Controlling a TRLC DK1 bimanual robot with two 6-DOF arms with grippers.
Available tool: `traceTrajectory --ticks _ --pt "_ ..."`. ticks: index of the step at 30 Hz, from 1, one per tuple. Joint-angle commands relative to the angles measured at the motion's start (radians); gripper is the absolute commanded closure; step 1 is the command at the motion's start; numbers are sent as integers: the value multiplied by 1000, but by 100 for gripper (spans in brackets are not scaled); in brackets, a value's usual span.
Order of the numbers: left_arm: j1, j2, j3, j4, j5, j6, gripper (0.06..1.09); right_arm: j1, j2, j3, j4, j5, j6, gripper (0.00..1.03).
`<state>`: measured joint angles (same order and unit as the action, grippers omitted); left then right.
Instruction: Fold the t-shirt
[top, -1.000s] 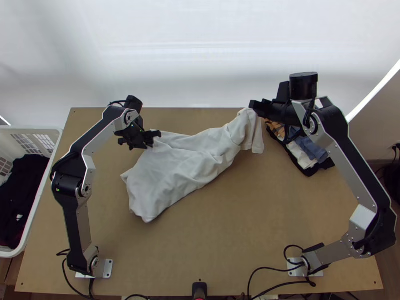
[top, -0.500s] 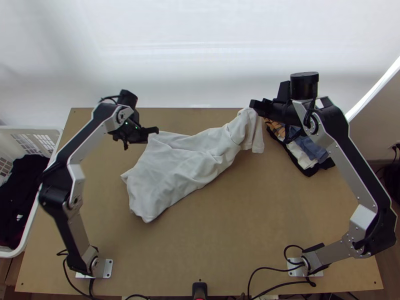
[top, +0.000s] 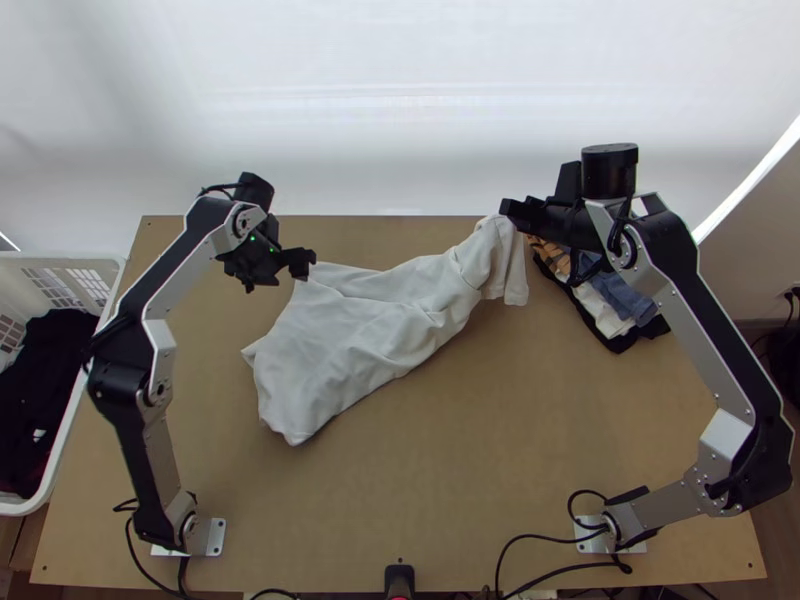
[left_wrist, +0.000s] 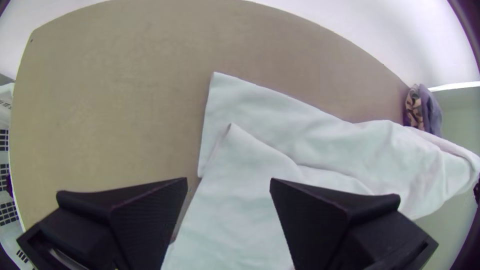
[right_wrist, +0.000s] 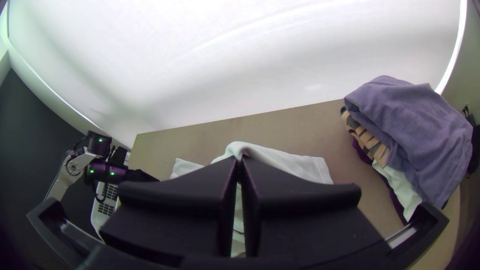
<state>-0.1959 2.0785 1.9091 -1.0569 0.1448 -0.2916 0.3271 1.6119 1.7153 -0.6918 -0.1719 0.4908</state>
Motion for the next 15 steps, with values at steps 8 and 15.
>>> traceTrajectory --ticks 8,15 --pt "-5 111 99 -14 -4 -1 25 3 13 10 20 2 31 100" --pt "-17 170 113 -12 -8 -9 25 0 13 10 21 2 31 100"
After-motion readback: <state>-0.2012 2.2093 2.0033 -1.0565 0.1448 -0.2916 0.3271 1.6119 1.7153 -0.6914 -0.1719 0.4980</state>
